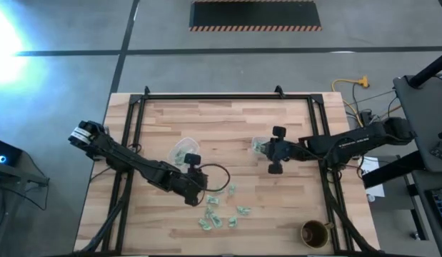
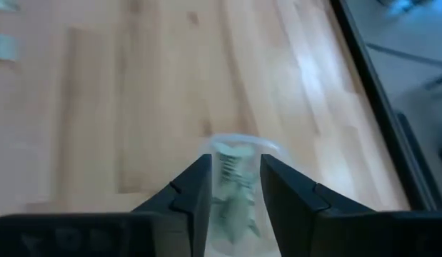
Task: Pick and place Stevia / Truvia into bins
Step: Put the light green stevia packet into the left transparent container
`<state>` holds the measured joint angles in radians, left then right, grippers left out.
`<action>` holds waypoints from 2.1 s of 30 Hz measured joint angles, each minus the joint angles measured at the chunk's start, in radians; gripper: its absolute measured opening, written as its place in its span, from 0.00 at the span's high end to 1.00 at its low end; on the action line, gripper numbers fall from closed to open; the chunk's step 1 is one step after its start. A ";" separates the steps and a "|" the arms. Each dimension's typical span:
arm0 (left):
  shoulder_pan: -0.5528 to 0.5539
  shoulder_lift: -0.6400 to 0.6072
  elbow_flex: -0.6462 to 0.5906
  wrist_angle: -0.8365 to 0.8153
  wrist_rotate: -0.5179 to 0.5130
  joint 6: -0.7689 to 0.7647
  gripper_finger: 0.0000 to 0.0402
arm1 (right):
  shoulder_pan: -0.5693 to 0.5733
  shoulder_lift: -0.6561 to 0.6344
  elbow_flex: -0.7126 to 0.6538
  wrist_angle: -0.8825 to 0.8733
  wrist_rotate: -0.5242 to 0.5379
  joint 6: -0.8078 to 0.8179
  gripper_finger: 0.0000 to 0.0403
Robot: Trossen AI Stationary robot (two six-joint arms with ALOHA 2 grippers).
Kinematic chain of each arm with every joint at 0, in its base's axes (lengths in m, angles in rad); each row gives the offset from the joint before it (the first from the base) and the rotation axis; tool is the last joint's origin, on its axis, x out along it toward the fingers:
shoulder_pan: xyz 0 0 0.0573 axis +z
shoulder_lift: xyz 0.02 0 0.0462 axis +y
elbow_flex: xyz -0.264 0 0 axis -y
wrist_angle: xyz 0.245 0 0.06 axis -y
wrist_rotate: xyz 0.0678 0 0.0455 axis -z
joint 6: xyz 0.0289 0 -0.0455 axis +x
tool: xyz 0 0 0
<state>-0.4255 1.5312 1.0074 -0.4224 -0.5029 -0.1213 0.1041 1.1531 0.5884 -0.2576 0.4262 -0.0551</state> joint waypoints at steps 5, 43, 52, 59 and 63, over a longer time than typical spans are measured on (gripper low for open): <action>0.000 0.074 0.000 0.000 0.014 -0.033 0.80 | 0.057 -0.035 0.000 0.011 -0.058 0.006 0.76; 0.033 0.251 0.000 0.243 0.182 -0.073 0.80 | 0.141 -0.039 -0.009 0.066 -0.121 -0.005 0.79; 0.039 0.270 -0.002 0.257 0.183 -0.045 0.80 | 0.141 -0.039 -0.009 0.067 -0.121 -0.005 0.82; 0.051 0.284 0.000 0.262 0.186 -0.030 0.80 | 0.141 -0.038 -0.014 0.067 -0.121 -0.005 0.81; 0.052 0.281 -0.001 0.256 0.187 -0.030 0.80 | 0.141 -0.038 -0.015 0.070 -0.121 -0.005 0.81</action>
<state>-0.3731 1.8117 1.0061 -0.1660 -0.3161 -0.1509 0.2447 1.1149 0.5737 -0.1878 0.3054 -0.0597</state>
